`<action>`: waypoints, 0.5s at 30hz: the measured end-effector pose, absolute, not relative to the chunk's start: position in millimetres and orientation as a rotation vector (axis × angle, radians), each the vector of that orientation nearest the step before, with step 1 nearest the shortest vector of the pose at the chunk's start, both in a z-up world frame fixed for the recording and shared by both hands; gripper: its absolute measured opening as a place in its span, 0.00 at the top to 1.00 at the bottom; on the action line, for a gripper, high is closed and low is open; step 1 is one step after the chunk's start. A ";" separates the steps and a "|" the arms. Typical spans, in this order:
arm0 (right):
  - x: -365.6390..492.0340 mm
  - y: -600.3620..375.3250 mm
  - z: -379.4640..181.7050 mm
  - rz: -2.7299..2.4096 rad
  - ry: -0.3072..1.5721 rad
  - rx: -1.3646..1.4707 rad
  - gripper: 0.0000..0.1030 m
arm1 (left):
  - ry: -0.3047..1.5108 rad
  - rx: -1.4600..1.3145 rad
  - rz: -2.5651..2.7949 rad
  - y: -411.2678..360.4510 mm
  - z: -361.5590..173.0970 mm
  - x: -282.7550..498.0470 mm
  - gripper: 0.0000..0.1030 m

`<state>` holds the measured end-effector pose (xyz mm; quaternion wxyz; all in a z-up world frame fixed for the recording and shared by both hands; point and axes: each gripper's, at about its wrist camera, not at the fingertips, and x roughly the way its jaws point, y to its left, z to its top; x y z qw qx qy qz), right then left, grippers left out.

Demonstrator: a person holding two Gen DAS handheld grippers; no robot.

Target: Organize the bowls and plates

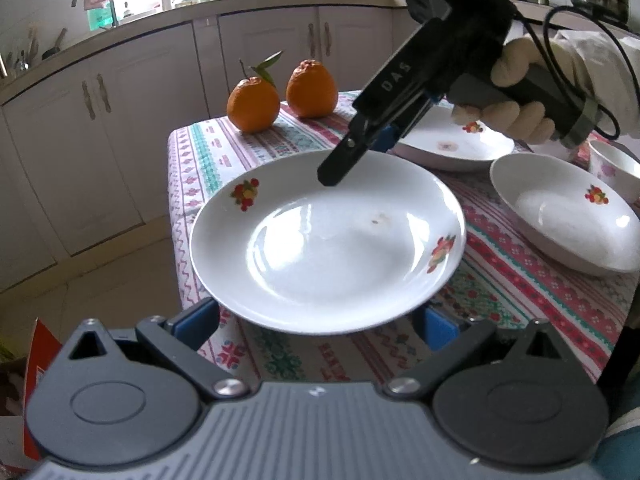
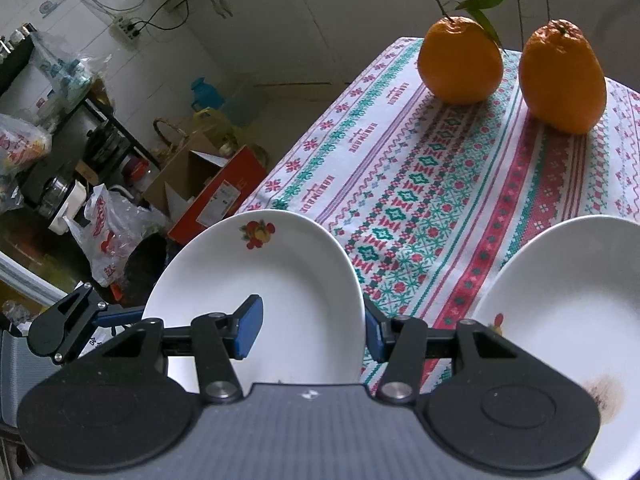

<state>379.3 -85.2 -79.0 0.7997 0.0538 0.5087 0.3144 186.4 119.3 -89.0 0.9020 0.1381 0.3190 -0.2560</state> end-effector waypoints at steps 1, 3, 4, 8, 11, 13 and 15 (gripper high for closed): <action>379.0 -85.2 -79.5 0.672 1.091 0.116 0.44 | 0.657 0.291 -0.528 118.6 -89.0 187.0 0.01; 378.7 -84.9 -80.0 0.668 1.086 0.115 0.44 | 0.654 0.299 -0.524 117.9 -89.9 187.6 0.01; 379.4 -84.6 -80.4 0.664 1.087 0.118 0.44 | 0.654 0.302 -0.522 117.2 -90.2 188.1 0.01; 379.1 -81.1 -80.7 0.662 1.084 0.098 0.43 | 0.659 0.296 -0.527 118.7 -90.5 190.0 0.01; 378.8 -80.0 -80.6 0.667 1.087 0.089 0.43 | 0.661 0.300 -0.524 118.2 -90.7 190.3 0.01; 378.6 -80.2 -80.9 0.665 1.086 0.085 0.43 | 0.661 0.302 -0.525 117.7 -90.7 190.5 0.01; 378.8 -80.3 -81.3 0.661 1.084 0.085 0.43 | 0.658 0.306 -0.524 117.0 -90.5 191.2 0.01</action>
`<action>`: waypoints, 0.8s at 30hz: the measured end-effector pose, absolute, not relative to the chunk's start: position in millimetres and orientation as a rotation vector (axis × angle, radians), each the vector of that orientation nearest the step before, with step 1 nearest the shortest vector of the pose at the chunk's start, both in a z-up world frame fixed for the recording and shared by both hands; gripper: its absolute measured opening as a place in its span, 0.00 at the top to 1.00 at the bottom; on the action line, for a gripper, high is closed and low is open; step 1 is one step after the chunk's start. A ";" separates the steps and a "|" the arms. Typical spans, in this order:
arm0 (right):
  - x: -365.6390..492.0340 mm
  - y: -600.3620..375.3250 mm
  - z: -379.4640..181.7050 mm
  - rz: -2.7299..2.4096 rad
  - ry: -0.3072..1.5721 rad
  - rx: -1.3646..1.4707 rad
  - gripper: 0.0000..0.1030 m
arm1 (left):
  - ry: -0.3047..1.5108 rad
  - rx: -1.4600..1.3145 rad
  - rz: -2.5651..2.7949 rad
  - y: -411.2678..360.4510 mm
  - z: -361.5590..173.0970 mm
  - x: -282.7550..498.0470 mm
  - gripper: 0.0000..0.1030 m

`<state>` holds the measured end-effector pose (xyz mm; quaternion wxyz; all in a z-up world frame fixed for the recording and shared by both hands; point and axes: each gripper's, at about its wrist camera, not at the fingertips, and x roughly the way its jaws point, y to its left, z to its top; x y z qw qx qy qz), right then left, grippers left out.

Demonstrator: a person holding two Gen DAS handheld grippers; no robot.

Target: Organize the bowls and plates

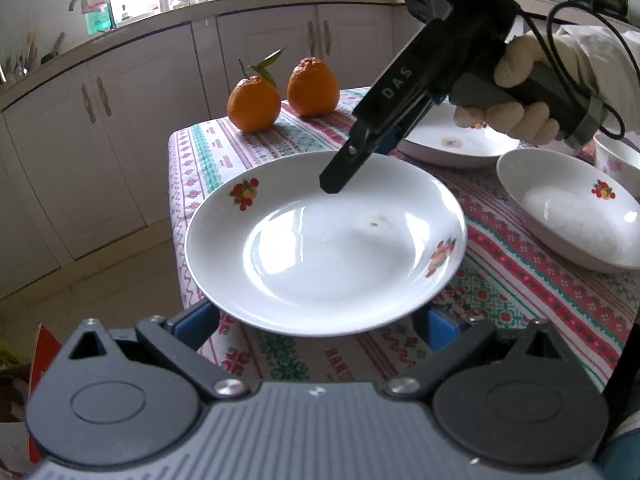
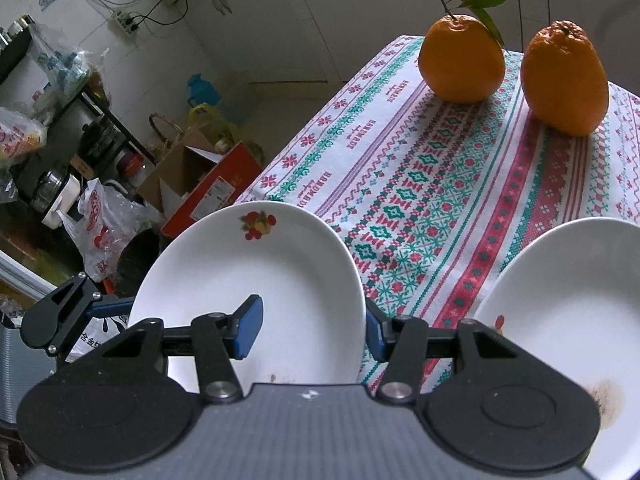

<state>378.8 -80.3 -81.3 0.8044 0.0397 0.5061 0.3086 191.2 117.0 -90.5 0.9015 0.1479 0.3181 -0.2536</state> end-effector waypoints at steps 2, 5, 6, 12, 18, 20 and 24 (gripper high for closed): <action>379.0 -81.1 -81.6 0.659 1.084 0.087 0.43 | 0.660 0.306 -0.526 116.7 -90.7 192.6 0.01; 378.5 -81.0 -81.3 0.655 1.082 0.082 0.43 | 0.659 0.309 -0.529 116.0 -91.1 193.7 0.01; 378.3 -81.1 -80.9 0.657 1.081 0.081 0.40 | 0.659 0.308 -0.529 116.2 -91.4 194.1 0.01; 374.1 -79.7 -74.8 0.667 1.061 0.069 0.16 | 0.659 0.294 -0.527 117.6 -90.2 191.8 0.01; 356.9 -85.7 -58.3 0.664 1.004 0.042 0.06 | 0.666 0.284 -0.500 121.3 -83.8 180.4 0.01; 347.2 -88.0 -51.2 0.659 0.974 0.027 0.06 | 0.667 0.276 -0.486 122.6 -80.7 173.9 0.01; 320.1 -93.6 -37.2 0.635 0.901 -0.011 0.01 | 0.651 0.257 -0.459 119.4 -71.7 156.3 0.01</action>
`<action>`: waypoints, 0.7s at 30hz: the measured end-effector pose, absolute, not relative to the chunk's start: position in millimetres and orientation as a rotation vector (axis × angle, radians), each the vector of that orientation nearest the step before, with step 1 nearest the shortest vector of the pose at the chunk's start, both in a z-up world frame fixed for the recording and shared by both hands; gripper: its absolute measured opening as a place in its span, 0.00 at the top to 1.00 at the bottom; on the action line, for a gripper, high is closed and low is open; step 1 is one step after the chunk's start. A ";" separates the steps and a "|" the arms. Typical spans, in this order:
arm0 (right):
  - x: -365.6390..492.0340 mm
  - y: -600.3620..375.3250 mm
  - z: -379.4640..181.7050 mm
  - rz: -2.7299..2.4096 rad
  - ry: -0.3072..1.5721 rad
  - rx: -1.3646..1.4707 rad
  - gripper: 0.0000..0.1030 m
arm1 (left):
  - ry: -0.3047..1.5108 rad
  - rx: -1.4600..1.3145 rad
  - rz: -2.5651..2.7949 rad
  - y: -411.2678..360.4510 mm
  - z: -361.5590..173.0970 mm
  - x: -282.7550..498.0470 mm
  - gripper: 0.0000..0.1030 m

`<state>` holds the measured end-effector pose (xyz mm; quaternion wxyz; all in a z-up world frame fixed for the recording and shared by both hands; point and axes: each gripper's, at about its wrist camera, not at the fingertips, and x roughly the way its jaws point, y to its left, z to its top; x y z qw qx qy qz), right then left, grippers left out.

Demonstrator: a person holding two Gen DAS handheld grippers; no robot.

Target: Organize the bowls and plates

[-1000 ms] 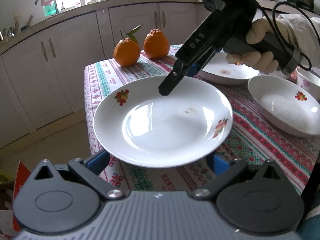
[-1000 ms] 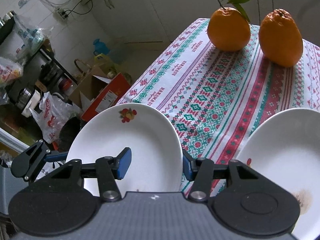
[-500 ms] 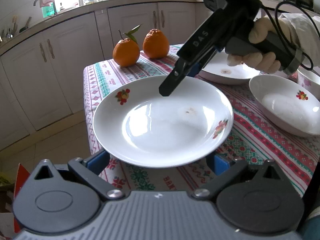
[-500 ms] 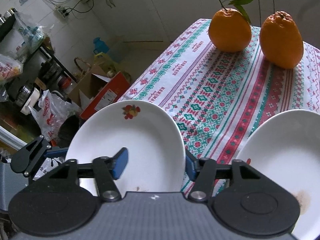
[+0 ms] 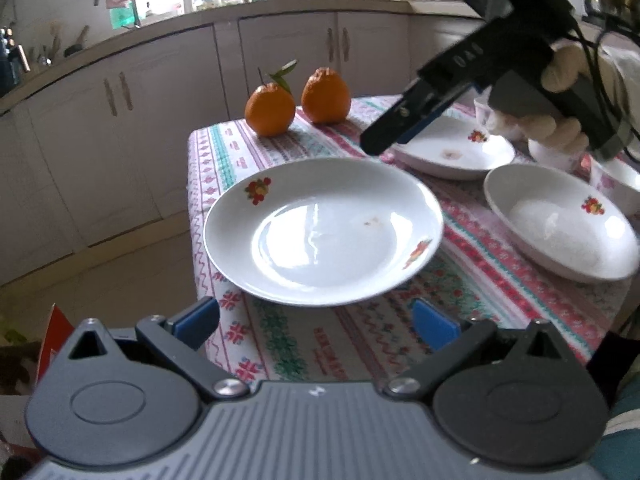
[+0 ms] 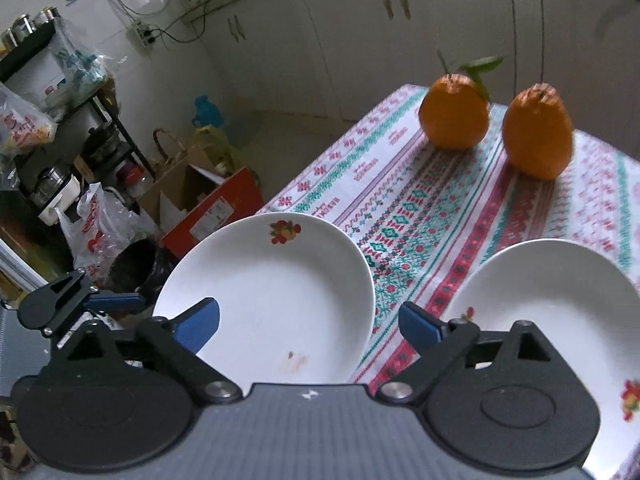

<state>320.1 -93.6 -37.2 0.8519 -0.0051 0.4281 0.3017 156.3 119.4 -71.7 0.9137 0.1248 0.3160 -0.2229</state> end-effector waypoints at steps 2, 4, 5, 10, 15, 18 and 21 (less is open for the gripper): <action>302.1 -96.2 -31.2 0.616 0.856 -0.049 0.00 | 0.637 0.248 -0.443 115.5 -66.3 146.6 0.01; 282.4 -99.6 -26.8 0.592 0.812 -0.088 0.00 | 0.624 0.239 -0.428 110.6 -61.6 138.3 0.01; 273.4 -101.5 -25.2 0.586 0.799 -0.102 0.00 | 0.616 0.233 -0.420 107.4 -59.1 134.0 0.01; 222.2 -117.4 -21.1 0.539 0.742 -0.159 0.00 | 0.593 0.177 -0.405 92.5 -49.9 117.7 0.01; 168.1 -143.5 -22.9 0.488 0.690 -0.217 0.00 | 0.573 0.153 -0.394 73.9 -43.7 107.1 0.01; 142.3 -161.4 -26.5 0.467 0.691 -0.226 0.00 | 0.572 0.140 -0.412 63.0 -41.9 103.7 0.01; 122.2 -179.1 -30.8 0.445 0.700 -0.218 0.00 | 0.571 0.145 -0.431 50.5 -41.2 101.8 0.01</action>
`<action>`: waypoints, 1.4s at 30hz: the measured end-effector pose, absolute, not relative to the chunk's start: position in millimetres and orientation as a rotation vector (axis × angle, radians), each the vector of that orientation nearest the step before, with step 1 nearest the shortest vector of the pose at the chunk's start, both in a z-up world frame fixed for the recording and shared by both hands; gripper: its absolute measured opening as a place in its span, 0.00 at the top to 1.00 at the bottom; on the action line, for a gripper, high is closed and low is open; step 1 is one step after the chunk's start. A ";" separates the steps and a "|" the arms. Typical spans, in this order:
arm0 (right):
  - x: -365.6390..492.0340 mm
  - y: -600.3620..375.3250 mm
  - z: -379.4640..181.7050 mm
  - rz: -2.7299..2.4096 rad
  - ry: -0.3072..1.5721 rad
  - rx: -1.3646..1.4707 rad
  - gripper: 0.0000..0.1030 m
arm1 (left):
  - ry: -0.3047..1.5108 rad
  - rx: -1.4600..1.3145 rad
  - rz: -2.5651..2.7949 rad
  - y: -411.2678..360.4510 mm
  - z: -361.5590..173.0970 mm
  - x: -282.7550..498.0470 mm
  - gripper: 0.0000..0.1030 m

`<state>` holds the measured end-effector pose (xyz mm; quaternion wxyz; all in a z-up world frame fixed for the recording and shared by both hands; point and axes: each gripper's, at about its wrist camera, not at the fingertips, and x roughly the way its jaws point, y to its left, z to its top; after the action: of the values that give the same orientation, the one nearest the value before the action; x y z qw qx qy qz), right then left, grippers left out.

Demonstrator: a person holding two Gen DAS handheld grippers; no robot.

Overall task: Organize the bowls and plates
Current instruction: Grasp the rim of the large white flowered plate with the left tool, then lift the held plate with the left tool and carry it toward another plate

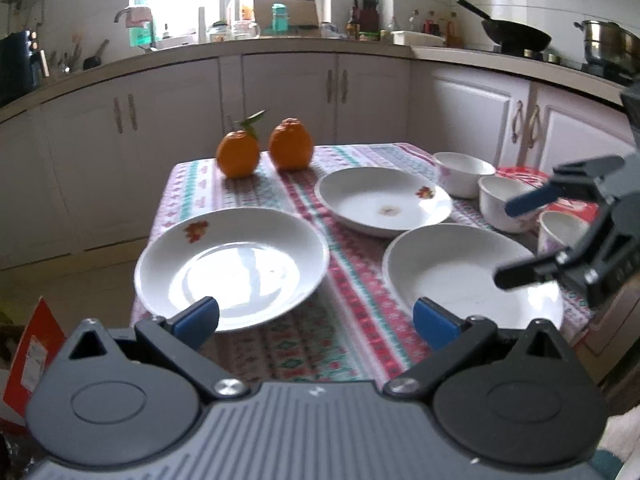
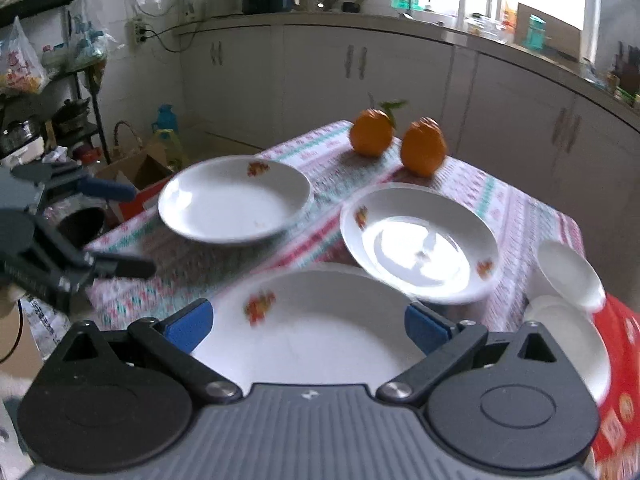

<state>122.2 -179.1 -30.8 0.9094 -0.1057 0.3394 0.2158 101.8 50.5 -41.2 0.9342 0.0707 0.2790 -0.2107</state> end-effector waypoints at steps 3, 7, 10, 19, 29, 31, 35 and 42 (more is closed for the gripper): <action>106.2 -192.7 -37.0 0.435 0.707 -0.212 0.00 | 0.569 0.158 -0.457 35.9 -41.0 99.5 0.01; 89.6 -208.1 -49.0 0.434 0.733 -0.205 0.00 | 0.567 0.185 -0.499 16.9 -40.0 98.3 0.01; 82.2 -213.1 -60.1 0.431 0.758 -0.221 0.00 | 0.585 0.216 -0.519 2.1 -38.8 103.9 0.01; 81.4 -215.1 -83.4 0.449 0.788 -0.275 0.00 | 0.608 0.334 -0.626 -36.4 -37.6 122.0 0.01; 90.6 -215.2 -83.3 0.485 0.779 -0.296 0.04 | 0.725 0.406 -0.739 -63.7 -42.5 162.8 0.05; 91.6 -214.6 -83.5 0.490 0.782 -0.310 0.04 | 0.751 0.421 -0.758 -68.2 -45.0 169.8 0.05; 94.9 -212.6 -84.1 0.501 0.796 -0.337 0.04 | 0.811 0.467 -0.791 -76.6 -54.1 183.0 0.10; 100.5 -212.3 -84.1 0.528 0.821 -0.372 0.04 | 0.922 0.508 -0.829 -81.8 -66.2 206.3 0.18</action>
<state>100.5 -212.3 -84.1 0.8668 -0.1775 0.3921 0.2520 206.3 -81.8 -66.2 0.7838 0.2356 0.4271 -0.3843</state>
